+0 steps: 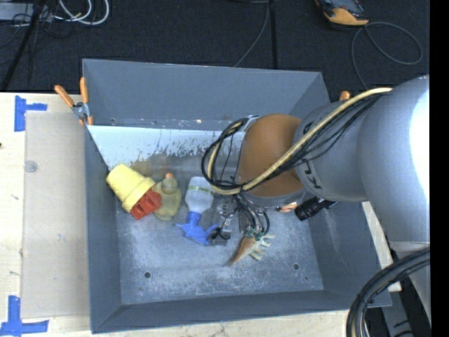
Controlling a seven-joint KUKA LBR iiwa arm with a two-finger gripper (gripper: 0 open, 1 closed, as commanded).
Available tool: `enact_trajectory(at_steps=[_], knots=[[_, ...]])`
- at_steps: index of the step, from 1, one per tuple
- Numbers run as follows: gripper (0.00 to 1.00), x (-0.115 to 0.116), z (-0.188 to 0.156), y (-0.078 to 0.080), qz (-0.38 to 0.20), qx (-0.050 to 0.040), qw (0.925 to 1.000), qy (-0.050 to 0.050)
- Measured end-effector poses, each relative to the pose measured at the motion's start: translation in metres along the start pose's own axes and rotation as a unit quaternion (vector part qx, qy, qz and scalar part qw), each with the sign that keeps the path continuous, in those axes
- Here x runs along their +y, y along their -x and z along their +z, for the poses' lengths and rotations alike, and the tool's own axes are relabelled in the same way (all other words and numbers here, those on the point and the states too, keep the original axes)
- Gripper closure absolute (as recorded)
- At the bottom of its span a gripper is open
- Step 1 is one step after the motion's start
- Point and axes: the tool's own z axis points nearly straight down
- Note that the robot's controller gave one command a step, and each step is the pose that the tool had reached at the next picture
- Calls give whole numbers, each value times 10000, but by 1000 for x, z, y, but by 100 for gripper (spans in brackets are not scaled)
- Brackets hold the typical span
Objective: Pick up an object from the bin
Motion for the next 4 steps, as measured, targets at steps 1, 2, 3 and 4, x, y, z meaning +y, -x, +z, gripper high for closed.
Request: enact_trajectory(at_steps=[1, 2, 3, 4], knots=[[100, 16, -124, 3, 192, -3, 9998, 3], [0, 15, -124, 3, 202, -1, 9998, 3], [0, 15, -124, 3, 206, -1, 9998, 3], [0, 19, -84, 32, 5, -43, 10000, 12]])
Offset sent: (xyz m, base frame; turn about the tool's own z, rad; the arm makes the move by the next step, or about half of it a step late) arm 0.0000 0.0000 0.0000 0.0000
